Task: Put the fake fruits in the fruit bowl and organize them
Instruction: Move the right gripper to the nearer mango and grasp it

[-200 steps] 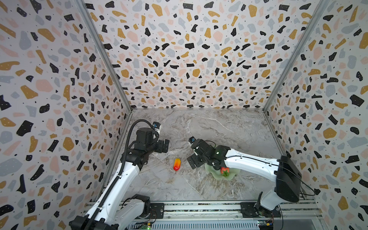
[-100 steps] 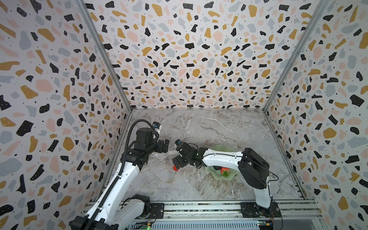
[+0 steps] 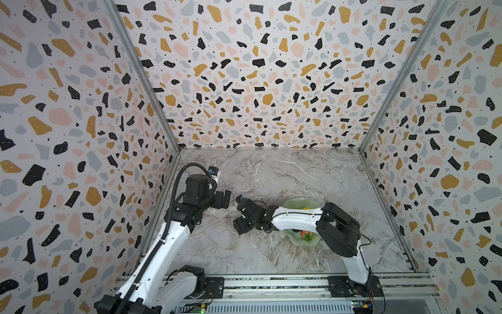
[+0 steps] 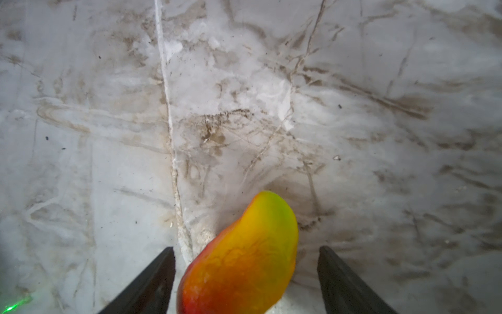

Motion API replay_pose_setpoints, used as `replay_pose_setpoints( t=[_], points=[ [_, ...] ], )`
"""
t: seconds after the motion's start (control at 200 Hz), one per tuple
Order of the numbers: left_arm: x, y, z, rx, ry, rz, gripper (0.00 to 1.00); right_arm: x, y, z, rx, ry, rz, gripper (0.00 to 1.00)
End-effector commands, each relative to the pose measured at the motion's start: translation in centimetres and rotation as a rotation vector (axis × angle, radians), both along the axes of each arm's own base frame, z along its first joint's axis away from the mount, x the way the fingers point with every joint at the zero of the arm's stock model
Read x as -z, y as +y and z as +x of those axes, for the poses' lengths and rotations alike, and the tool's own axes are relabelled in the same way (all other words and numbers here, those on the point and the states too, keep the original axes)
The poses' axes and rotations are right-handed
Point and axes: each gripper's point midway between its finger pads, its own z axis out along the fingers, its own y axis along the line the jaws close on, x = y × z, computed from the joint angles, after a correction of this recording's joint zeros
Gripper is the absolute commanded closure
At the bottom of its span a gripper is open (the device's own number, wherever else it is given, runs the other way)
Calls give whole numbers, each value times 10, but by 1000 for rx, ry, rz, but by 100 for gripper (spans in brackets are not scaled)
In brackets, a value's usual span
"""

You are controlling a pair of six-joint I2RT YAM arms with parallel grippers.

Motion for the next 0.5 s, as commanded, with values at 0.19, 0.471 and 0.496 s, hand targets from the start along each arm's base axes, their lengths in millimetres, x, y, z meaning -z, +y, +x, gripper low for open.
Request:
replay_pose_setpoints(
  t=[0.19,0.471,0.496],
  points=[
    [-7,-1,0,4,-30,-1,0,-12,12,4,-2,-11,39,35],
    [-8,-1,0,4,-32,-2,0,-21,7,7,1,-35,38,55],
    [-7,-1,0,4,-31,-1,0,-23,6,8,1,-41,39,56]
  ],
)
